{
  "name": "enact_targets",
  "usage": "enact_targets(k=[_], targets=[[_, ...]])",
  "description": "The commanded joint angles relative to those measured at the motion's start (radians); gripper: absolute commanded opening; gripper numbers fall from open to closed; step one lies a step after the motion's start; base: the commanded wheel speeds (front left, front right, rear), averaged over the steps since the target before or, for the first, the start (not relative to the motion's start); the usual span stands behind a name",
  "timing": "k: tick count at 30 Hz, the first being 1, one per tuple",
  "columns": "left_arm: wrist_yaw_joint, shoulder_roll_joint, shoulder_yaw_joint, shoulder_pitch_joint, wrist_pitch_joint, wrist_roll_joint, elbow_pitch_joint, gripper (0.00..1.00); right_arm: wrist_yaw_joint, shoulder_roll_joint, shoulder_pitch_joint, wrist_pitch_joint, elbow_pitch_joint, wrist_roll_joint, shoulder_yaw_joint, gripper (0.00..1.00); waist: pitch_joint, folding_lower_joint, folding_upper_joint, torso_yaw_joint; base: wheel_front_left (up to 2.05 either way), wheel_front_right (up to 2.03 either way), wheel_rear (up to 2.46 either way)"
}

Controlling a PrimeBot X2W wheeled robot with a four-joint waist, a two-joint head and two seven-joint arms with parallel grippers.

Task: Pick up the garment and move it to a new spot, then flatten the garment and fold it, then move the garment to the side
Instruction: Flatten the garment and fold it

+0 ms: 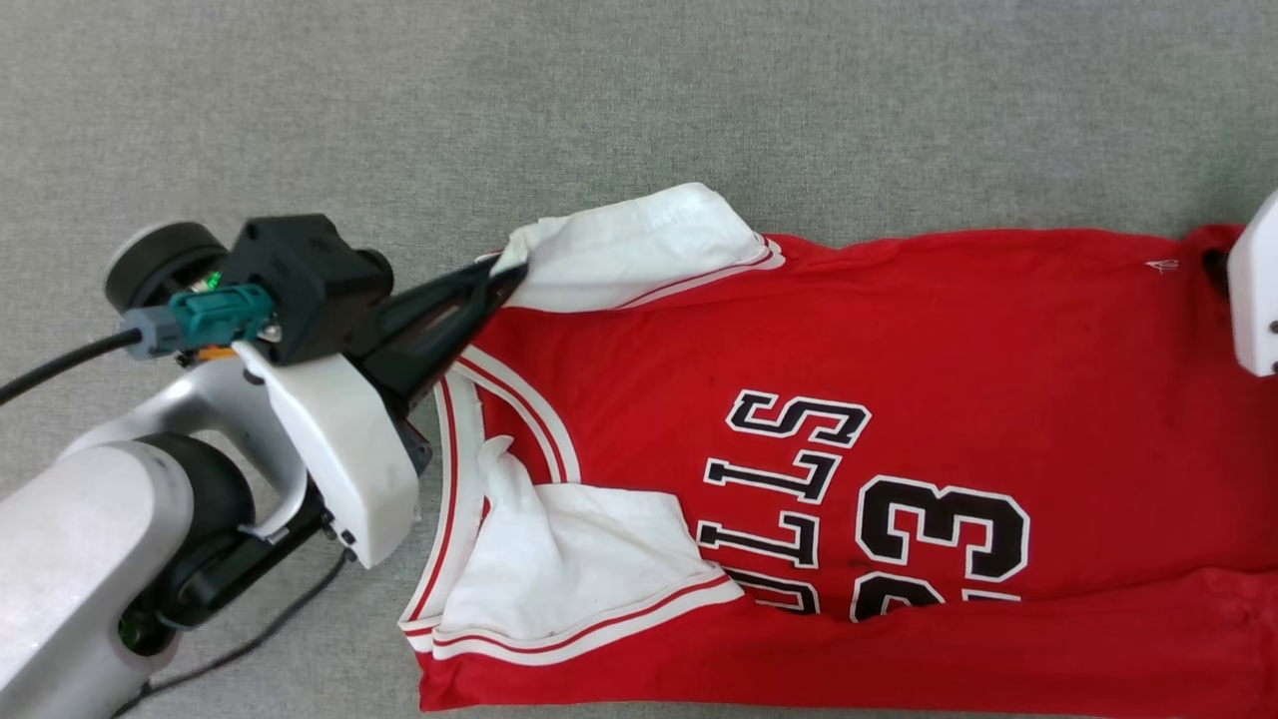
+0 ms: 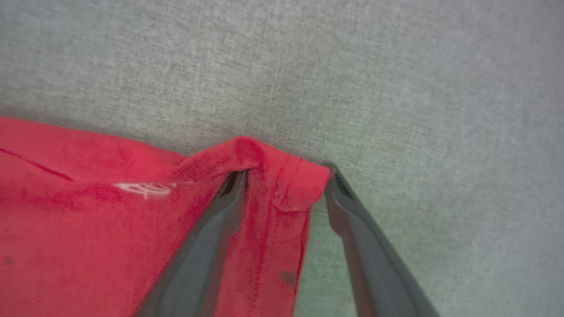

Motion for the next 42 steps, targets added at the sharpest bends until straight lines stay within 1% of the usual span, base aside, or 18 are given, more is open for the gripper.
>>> enact_targets(k=[1, 3, 6, 10, 13, 20, 28, 31, 33, 36, 40, 42], targets=[[0.005, -0.008, -0.003, 0.017, -0.015, -0.008, 0.007, 0.00, 0.000, 0.030, 0.046, 0.007, 0.066, 0.004, 0.040, 0.00, -0.011, 0.0001, 0.0000, -0.002, 0.00, 0.00, 0.00], [0.009, -0.007, -0.001, 0.019, -0.017, -0.005, 0.015, 0.00, 0.000, 0.025, 0.045, -0.003, 0.069, 0.004, 0.039, 0.00, -0.015, 0.0001, 0.0000, -0.004, 0.00, 0.00, 0.00], [0.015, -0.009, 0.002, 0.035, -0.039, 0.000, 0.040, 0.00, -0.001, 0.020, 0.035, -0.050, 0.069, 0.010, 0.031, 0.00, -0.042, 0.0001, 0.0000, -0.013, 0.00, 0.00, 0.00], [0.035, -0.003, 0.019, 0.066, -0.077, -0.011, 0.074, 0.00, 0.000, 0.034, 0.040, -0.126, 0.050, 0.047, 0.011, 0.00, -0.101, 0.0001, 0.0000, -0.032, 0.00, 0.00, 0.00], [0.052, 0.005, 0.026, 0.103, -0.102, -0.022, 0.091, 0.00, 0.000, 0.022, 0.068, -0.175, 0.020, 0.070, 0.019, 0.00, -0.152, 0.0001, 0.0000, -0.045, 0.00, 0.00, 0.00], [0.104, 0.043, 0.032, 0.224, -0.152, -0.057, 0.081, 0.00, 0.000, 0.007, 0.203, -0.267, -0.088, 0.124, -0.010, 0.00, -0.257, 0.0001, 0.0000, -0.066, 0.00, 0.00, 0.00], [0.172, 0.092, 0.017, 0.409, -0.206, -0.105, 0.029, 0.00, 0.000, 0.045, 0.436, -0.311, -0.225, 0.158, -0.072, 0.00, -0.328, 0.0001, 0.0000, -0.075, 0.00, 0.00, 0.00], [0.188, 0.108, 0.006, 0.478, -0.227, -0.128, 0.017, 0.00, 0.000, 0.048, 0.519, -0.312, -0.260, 0.156, -0.085, 0.00, -0.337, 0.0001, 0.0000, -0.076, 0.00, 0.00, 0.00], [0.189, 0.113, -0.012, 0.523, -0.232, -0.143, 0.014, 0.00, 0.000, 0.045, 0.566, -0.307, -0.277, 0.159, -0.084, 0.00, -0.339, 0.0001, 0.0000, -0.076, 0.00, 0.00, 0.00], [0.183, 0.123, -0.045, 0.571, -0.227, -0.138, 0.035, 0.00, 0.000, 0.025, 0.622, -0.300, -0.292, 0.154, -0.082, 0.00, -0.339, 0.0001, 0.0000, -0.076, 0.00, 0.00, 0.00], [0.158, 0.097, -0.089, 0.596, -0.221, -0.123, 0.097, 0.00, 0.000, -0.010, 0.661, -0.297, -0.288, 0.145, -0.051, 0.00, -0.331, 0.0001, 0.0000, -0.076, 0.00, 0.00, 0.00], [0.142, 0.073, -0.101, 0.593, -0.228, -0.130, 0.130, 0.00, 0.000, -0.022, 0.669, -0.305, -0.276, 0.149, -0.034, 0.00, -0.326, 0.0001, 0.0000, -0.076, 0.00, 0.00, 0.00]])
